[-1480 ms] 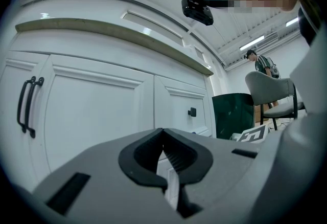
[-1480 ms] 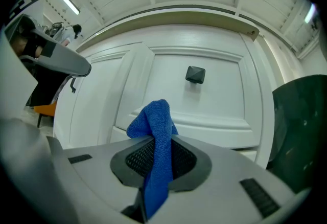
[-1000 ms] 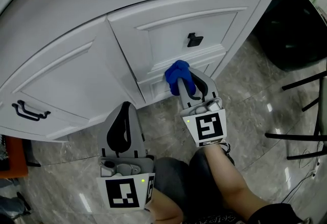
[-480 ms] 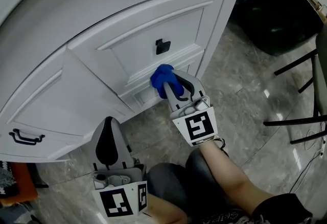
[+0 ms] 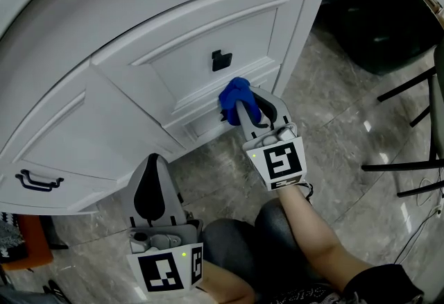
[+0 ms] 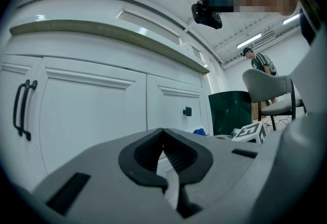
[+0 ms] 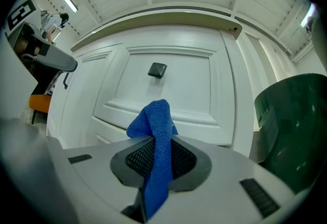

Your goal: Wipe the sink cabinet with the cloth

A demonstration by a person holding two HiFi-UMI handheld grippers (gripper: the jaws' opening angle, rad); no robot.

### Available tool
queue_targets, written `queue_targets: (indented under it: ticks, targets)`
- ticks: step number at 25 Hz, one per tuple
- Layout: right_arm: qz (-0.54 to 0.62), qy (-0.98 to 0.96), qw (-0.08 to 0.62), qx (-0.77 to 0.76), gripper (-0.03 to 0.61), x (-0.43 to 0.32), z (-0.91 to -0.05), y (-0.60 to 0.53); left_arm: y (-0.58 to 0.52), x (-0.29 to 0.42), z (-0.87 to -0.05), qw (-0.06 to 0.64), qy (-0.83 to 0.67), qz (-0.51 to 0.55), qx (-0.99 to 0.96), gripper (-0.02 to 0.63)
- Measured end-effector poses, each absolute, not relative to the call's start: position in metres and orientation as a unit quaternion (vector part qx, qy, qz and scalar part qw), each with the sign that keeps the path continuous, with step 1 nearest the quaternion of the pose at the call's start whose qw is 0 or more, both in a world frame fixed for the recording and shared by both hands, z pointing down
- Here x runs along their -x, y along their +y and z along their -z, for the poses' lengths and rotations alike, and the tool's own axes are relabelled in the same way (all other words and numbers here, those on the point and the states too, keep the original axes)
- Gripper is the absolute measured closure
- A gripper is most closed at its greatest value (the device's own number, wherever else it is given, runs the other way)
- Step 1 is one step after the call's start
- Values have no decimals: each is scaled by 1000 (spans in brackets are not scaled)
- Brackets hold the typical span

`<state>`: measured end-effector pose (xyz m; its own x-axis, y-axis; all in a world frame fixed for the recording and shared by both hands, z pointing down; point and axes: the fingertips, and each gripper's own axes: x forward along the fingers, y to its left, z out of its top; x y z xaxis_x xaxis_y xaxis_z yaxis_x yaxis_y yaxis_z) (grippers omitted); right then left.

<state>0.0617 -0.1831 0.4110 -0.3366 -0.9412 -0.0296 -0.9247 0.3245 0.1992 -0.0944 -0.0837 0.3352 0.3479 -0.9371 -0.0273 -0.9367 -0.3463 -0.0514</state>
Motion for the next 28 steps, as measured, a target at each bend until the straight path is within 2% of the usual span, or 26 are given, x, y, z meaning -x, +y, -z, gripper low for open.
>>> queue_targets:
  ticks: [28]
  targets:
    - [60,-733,27,-678,520,-163,-418,-206,-89,82,-337,30,568,11,823,609]
